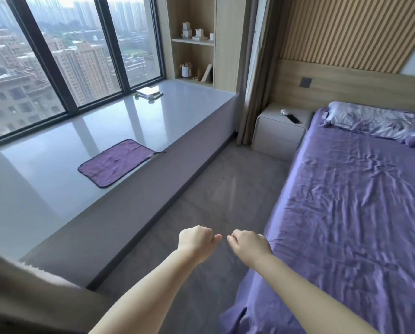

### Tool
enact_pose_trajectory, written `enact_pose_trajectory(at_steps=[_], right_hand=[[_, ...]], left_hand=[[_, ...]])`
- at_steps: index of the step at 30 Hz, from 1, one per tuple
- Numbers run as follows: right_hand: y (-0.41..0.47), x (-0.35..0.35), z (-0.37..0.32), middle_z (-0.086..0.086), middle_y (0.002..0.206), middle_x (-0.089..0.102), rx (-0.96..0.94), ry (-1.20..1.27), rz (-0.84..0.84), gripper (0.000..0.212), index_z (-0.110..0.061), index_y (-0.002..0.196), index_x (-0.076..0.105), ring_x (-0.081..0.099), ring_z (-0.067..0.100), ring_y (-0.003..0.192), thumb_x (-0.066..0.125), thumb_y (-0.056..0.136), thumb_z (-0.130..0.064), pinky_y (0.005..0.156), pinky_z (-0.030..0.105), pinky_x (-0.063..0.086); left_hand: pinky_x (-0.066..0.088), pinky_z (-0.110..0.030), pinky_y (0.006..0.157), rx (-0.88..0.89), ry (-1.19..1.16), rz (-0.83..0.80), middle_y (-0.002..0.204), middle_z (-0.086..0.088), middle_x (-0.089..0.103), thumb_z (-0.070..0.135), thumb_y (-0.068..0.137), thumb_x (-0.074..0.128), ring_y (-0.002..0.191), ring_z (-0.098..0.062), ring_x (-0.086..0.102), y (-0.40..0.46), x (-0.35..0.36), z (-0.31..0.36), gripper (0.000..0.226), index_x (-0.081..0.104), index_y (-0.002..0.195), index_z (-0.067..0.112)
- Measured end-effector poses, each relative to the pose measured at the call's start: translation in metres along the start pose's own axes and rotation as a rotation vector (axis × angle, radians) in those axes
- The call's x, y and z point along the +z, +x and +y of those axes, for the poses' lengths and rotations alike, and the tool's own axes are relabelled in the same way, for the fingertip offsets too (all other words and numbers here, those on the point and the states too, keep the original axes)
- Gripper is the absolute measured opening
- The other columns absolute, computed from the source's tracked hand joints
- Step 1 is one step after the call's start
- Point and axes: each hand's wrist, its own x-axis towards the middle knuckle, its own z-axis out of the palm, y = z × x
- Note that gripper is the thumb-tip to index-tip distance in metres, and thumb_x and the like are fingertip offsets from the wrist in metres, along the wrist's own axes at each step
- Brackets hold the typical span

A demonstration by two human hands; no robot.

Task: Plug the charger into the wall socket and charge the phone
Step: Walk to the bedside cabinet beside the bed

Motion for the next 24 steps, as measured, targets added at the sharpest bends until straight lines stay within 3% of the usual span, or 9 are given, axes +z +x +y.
enact_pose_trajectory(at_steps=[6,10,16,24], right_hand=[[0.013,0.038,-0.037,0.01,0.11,0.069,0.096,0.054,-0.063,0.04,-0.012,0.102,0.058,0.061,0.031,0.103,0.031,0.098,-0.04,0.083,0.036,0.042],[0.02,0.058,-0.05,0.01,0.108,0.069,0.176,0.095,-0.13,0.039,-0.012,0.099,0.058,0.061,0.032,0.101,0.03,0.097,-0.04,0.075,0.034,0.037],[0.04,0.075,-0.053,0.01,0.107,0.068,0.23,0.15,-0.209,0.039,-0.012,0.099,0.058,0.061,0.032,0.099,0.031,0.096,-0.04,0.071,0.033,0.037],[0.107,0.079,-0.038,0.009,0.112,0.066,0.282,0.216,-0.288,0.038,-0.013,0.102,0.058,0.059,0.031,0.103,0.032,0.097,-0.04,0.076,0.034,0.04]], left_hand=[[0.035,-0.029,0.059,-0.003,-0.064,-0.101,0.084,-0.004,0.07,0.054,0.091,0.031,0.079,-0.026,0.064,0.006,0.019,-0.045,0.049,0.041,0.06,0.016],[0.033,-0.027,0.052,-0.041,-0.129,-0.19,0.069,-0.005,0.063,0.056,0.087,0.031,0.072,-0.028,0.063,0.001,0.041,-0.066,0.053,0.033,0.053,0.016],[0.037,-0.029,0.057,-0.053,-0.151,-0.256,0.082,-0.005,0.07,0.056,0.087,0.032,0.081,-0.028,0.066,0.017,0.06,-0.086,0.054,0.034,0.052,0.015],[0.034,-0.027,0.055,-0.098,-0.144,-0.3,0.062,-0.001,0.054,0.055,0.085,0.032,0.077,-0.027,0.065,0.089,0.053,-0.095,0.053,0.036,0.053,0.013]])
